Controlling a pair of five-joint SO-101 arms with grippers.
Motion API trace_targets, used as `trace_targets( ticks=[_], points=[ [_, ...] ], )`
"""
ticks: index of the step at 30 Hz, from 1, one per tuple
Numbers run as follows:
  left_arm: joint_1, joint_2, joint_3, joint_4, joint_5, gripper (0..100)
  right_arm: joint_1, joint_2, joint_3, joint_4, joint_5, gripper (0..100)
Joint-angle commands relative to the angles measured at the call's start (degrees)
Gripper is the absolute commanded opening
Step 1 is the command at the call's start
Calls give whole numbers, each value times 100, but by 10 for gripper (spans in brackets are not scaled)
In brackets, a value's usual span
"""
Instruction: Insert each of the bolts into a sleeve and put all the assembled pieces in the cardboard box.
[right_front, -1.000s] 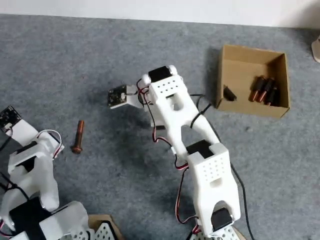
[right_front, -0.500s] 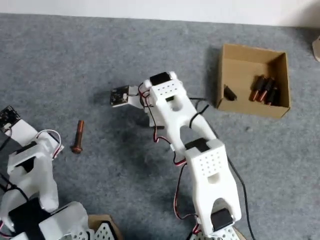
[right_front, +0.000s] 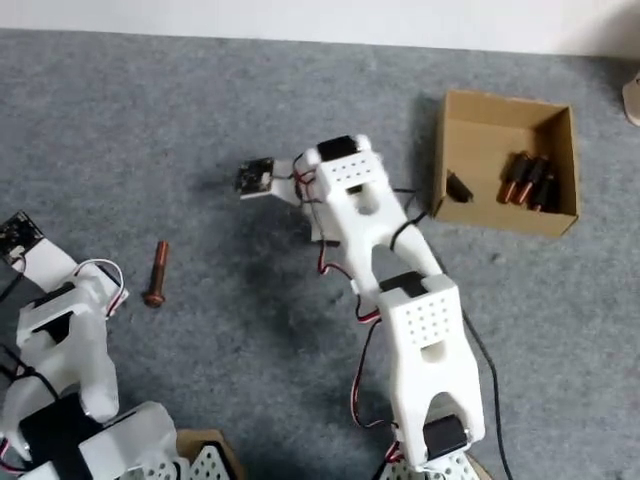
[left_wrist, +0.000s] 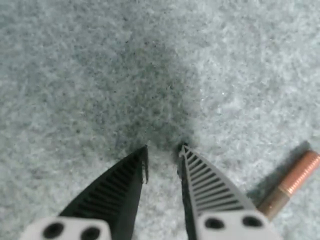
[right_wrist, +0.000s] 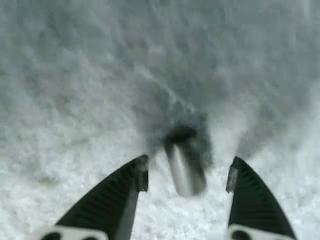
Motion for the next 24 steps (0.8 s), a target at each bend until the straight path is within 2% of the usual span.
trace_targets(
  ticks=[1, 24],
  points=[
    [-110, 66, -207, -97, 44, 108, 198, -57, -286, 84, -44, 241],
    [-110, 66, -207, -97, 44, 108, -286, -31, 136, 40, -70, 241]
  ],
)
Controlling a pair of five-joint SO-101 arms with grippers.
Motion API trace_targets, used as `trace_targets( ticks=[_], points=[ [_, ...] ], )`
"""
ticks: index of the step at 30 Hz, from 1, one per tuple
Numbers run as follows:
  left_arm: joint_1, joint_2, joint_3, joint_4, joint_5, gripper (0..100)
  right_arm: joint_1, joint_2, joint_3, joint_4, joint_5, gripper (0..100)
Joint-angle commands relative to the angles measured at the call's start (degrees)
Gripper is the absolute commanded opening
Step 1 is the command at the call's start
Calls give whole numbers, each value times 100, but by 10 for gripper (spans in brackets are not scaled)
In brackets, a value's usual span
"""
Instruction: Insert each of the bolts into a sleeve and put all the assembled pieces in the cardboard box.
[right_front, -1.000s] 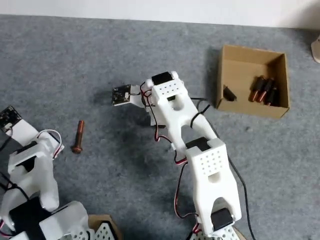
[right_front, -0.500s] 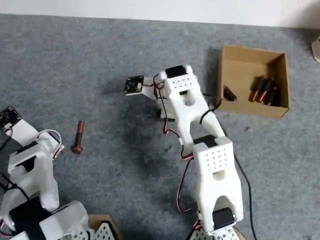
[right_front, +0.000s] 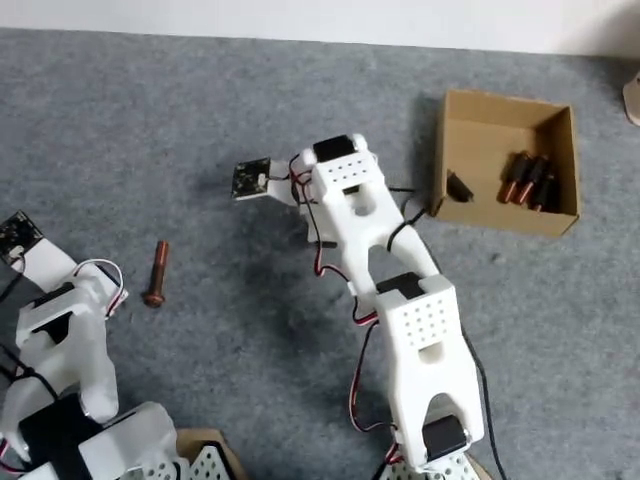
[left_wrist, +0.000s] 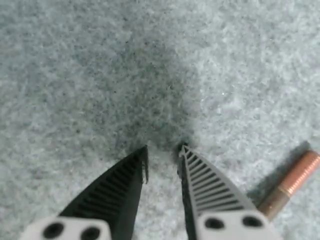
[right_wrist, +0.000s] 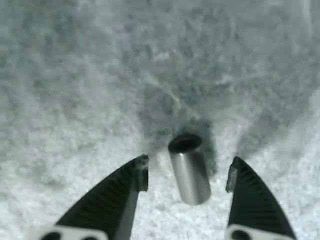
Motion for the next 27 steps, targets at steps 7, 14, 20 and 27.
trace_targets(
  ticks=[7, 14, 20, 27],
  points=[
    [-110, 66, -207, -97, 44, 108, -48, -31, 910, -409, -53, 87],
    [-101, 66, -207, -123, 18, 108, -57, -40, 1200, -409, -659, 6],
    [-48, 66, -242, -88, -44, 108, -75, -48, 1218, -400, -1574, 6],
    [295, 110, -1446, 1688, -299, 112, -75, -31, 1262, -444, -1679, 6]
  ],
)
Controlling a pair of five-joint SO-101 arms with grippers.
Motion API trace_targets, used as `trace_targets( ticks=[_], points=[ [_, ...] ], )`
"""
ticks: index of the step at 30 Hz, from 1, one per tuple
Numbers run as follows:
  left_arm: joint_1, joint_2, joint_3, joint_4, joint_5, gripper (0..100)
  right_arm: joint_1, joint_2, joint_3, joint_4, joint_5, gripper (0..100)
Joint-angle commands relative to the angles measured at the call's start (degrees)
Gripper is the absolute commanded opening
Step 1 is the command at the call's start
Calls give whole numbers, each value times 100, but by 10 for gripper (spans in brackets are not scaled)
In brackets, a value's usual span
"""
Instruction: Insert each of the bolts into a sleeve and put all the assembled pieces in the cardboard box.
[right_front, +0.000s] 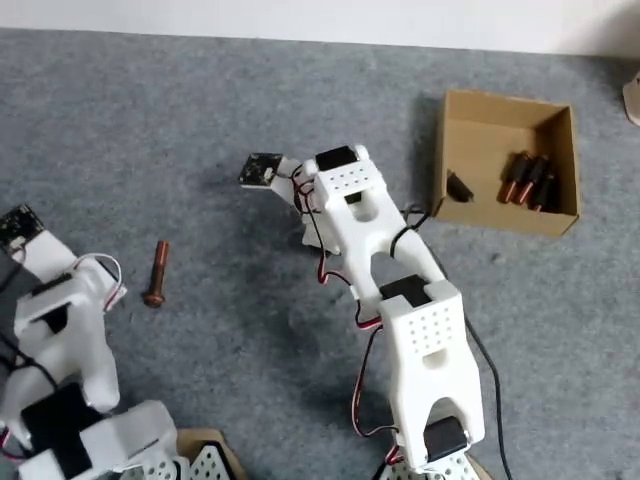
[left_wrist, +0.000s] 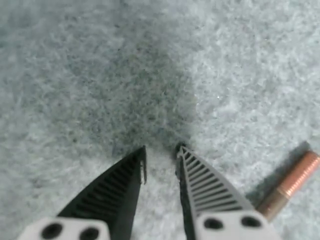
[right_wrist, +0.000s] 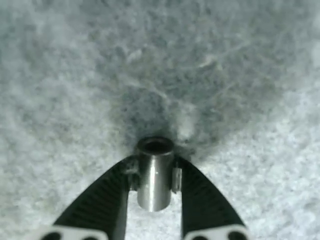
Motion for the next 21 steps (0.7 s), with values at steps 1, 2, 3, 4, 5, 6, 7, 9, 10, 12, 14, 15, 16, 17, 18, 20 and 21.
trace_targets(
  ticks=[1, 2, 3, 4, 5, 6, 7, 9, 10, 12, 14, 15, 16, 17, 18, 20, 21],
  points=[
    [171, 22, -1033, 1178, -44, 113, -84, 84, 215, 48, -88, 6],
    [171, 22, -1253, 1407, -44, 113, -84, 84, 215, 48, -88, 6],
    [180, 22, -1446, 1600, -53, 113, -84, 92, 233, 48, -88, 6],
    [189, 22, -1622, 1749, -62, 114, -84, 84, 330, 31, -88, 6],
    [242, 22, -1771, 1881, -123, 123, -84, 75, 418, -57, -88, 6],
    [330, 22, -1895, 1996, -237, 143, -84, 40, 523, -171, -88, 6],
    [426, 22, -2000, 2119, -308, 171, -84, 31, 558, -215, -88, 6],
    [699, 22, -2167, 2418, -334, 236, -66, 31, 602, -242, -88, 6],
    [840, 22, -2255, 2585, -334, 263, -57, 31, 611, -242, -88, 6],
    [1138, 31, -2396, 2892, -352, 280, -57, 31, 620, -242, -88, 6],
    [1393, 31, -2519, 3130, -519, 265, -48, 22, 637, -251, -97, 6],
    [1499, 31, -2563, 3226, -571, 251, -48, 22, 637, -251, -97, 6],
    [1596, 31, -2589, 3297, -589, 232, -40, 22, 637, -259, -149, 6],
    [1657, 31, -2624, 3341, -589, 213, -4, 22, 637, -277, -229, 6],
    [1710, 31, -2642, 3393, -580, 194, 13, 22, 637, -277, -264, 6],
    [1745, 22, -2642, 3446, -580, 165, 31, 22, 637, -286, -273, 6],
    [1763, 22, -2633, 3446, -580, 159, 40, 22, 637, -286, -281, 6]
  ],
)
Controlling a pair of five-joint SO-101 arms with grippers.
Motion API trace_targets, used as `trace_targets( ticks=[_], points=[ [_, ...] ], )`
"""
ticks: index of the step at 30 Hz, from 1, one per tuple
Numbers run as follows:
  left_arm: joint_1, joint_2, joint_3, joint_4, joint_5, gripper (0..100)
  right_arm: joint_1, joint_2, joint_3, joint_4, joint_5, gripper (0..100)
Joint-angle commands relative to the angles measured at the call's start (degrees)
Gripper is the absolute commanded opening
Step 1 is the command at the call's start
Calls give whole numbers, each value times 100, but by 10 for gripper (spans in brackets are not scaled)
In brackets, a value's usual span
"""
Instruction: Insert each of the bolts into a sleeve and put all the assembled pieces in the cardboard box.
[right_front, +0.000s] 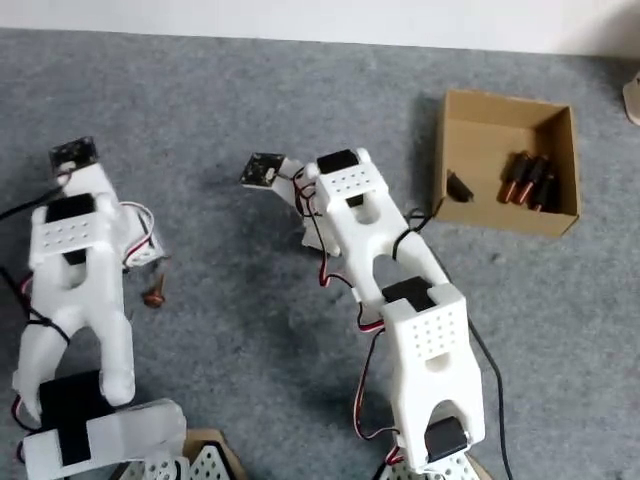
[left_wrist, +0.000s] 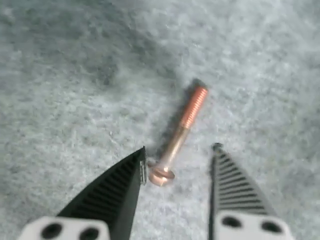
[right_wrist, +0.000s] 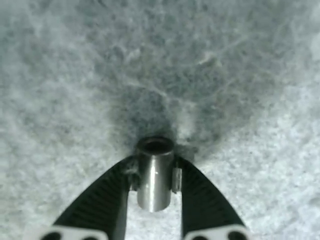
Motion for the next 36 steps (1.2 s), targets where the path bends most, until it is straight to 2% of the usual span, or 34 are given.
trace_targets(
  ticks=[1, 18, 26, 36],
  points=[
    [180, -40, -242, 88, -79, 155, 40, 40, 259, -31, -88, 6],
    [207, -22, 541, 97, -1037, 155, 40, 40, 259, -31, -97, 6],
    [198, -22, 848, 88, -1292, 155, 40, 40, 259, -22, -97, 6],
    [180, -13, 866, 44, -1266, 138, 48, 40, 259, -4, -97, 6]
  ],
)
